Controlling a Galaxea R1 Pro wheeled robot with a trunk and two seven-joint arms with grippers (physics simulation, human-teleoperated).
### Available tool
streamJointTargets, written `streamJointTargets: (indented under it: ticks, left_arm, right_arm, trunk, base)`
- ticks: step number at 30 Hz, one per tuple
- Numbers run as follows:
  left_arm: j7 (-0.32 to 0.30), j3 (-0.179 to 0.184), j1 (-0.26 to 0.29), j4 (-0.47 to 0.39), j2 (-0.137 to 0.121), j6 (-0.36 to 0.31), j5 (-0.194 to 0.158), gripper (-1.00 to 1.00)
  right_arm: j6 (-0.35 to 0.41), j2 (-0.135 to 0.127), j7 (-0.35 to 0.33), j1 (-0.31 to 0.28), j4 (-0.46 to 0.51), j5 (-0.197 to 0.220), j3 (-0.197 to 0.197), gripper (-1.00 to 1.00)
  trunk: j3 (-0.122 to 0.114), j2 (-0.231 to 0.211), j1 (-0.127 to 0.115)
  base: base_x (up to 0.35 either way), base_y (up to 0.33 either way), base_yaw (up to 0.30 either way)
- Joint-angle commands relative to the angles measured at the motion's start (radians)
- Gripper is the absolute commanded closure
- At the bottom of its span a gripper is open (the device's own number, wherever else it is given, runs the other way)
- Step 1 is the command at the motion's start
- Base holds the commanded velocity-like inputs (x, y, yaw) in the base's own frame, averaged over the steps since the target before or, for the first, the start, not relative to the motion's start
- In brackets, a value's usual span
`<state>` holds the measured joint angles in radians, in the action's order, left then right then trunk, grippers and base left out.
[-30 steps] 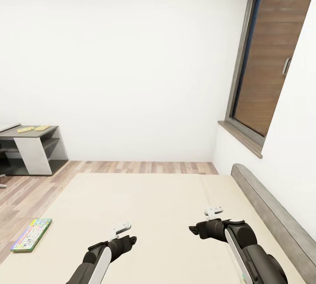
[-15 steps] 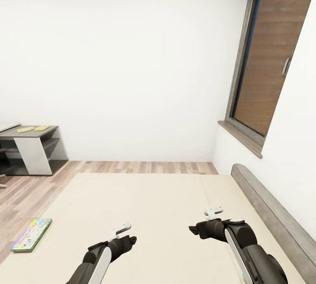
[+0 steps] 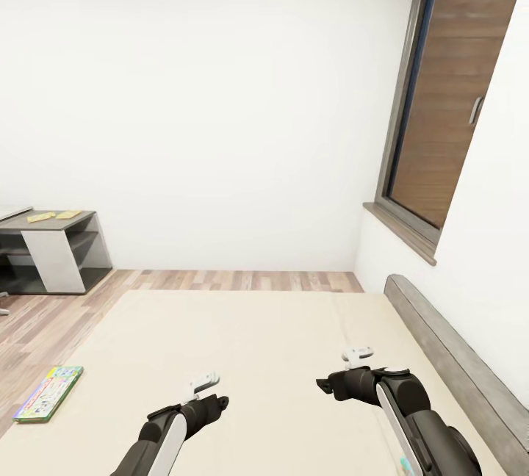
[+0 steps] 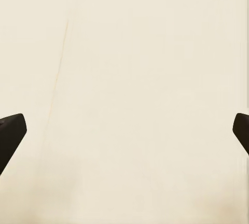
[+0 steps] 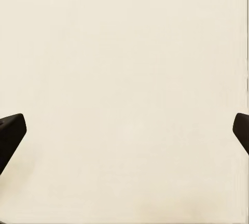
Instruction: Put all the toys in the child's room - the three board games (two on the bed and one on the table), the two jigsaw puzzles on the table, and the tennis ball on the table - inside the toy box on the table in the child's room.
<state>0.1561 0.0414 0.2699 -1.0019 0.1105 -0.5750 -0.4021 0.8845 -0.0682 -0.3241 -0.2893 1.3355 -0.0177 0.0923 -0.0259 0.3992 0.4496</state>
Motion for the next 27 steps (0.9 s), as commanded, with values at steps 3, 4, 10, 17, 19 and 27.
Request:
streamJointTargets:
  ticks: [3, 4, 10, 17, 19, 27]
  left_arm:
    - [0.009, 0.001, 0.0, -0.001, 0.0, -0.003, -0.011, -1.0]
    - [0.009, 0.001, 0.0, -0.001, 0.0, -0.003, -0.011, -1.0]
    - [0.008, 0.001, 0.0, -0.001, 0.0, -0.003, -0.011, -1.0]
    - [0.008, 0.0, 0.0, -0.001, 0.0, -0.003, -0.011, -1.0]
    - [0.008, 0.0, 0.0, -0.001, 0.0, -0.003, -0.011, -1.0]
    - [0.008, 0.0, 0.0, -0.001, 0.0, -0.003, -0.011, -1.0]
  right_arm:
    - [0.004, -0.001, -0.003, 0.0, 0.001, -0.002, 0.001, -1.0]
    - [0.004, -0.001, -0.003, 0.0, 0.001, -0.002, 0.001, -1.0]
    - [0.004, -0.002, -0.003, 0.0, 0.0, -0.004, -0.003, -1.0]
    - [0.004, -0.004, -0.003, 0.0, -0.003, -0.003, -0.011, -1.0]
    - [0.004, -0.006, -0.003, 0.001, -0.005, -0.003, -0.013, -1.0]
    - [-0.011, -0.029, -0.005, 0.001, -0.013, -0.001, -0.015, -1.0]
  trunk:
    - [0.0, 0.001, 0.0]
    - [0.0, 0.001, 0.0]
    - [0.0, 0.001, 0.0]
    - [0.0, 0.001, 0.0]
    - [0.0, 0.001, 0.0]
    - [0.0, 0.001, 0.0]
  base:
    - [0.0, -0.194, 0.0]
    - [0.0, -0.206, 0.0]
    - [0.0, -0.237, 0.0]
    - [0.0, -0.183, 0.0]
    - [0.0, -0.103, 0.0]
    - [0.0, -0.052, 0.0]
